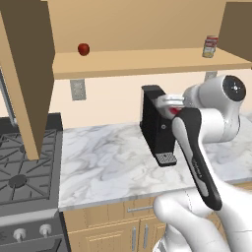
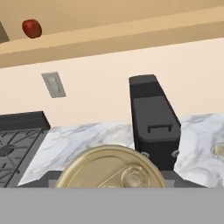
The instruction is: Pick the cans from the counter and place them in their designated side in the cabinet.
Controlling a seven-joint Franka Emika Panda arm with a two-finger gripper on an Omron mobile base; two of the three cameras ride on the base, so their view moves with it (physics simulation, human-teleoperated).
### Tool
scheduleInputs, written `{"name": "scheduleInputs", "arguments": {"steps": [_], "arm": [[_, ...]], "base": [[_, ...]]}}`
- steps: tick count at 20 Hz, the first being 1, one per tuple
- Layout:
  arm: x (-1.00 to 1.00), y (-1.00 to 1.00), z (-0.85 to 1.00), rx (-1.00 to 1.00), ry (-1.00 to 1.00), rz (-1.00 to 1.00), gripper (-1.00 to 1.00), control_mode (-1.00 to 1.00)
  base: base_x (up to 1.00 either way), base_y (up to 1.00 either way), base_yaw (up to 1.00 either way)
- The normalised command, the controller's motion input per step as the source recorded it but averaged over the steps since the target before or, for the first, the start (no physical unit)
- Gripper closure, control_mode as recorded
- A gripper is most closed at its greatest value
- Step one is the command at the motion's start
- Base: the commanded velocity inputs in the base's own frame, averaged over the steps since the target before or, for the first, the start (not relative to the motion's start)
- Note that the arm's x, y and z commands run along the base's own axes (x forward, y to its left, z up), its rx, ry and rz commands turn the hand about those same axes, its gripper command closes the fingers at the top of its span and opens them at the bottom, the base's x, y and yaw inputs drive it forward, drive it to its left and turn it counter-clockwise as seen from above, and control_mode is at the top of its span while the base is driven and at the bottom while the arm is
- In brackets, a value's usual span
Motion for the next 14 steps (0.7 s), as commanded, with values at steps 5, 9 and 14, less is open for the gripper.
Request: {"name": "scheduleInputs", "arguments": {"steps": [5,9,14], "arm": [[-0.11,-0.29,0.08,-0.09,-0.14,0.00,1.00,-1.00],[0.00,-0.23,0.08,-0.09,-0.05,-0.01,1.00,-1.00],[0.00,-0.31,0.18,-0.08,0.00,-0.03,1.00,-1.00]], "base": [[0.00,0.00,0.00],[0.00,0.00,0.00],[0.00,0.00,0.00]]}}
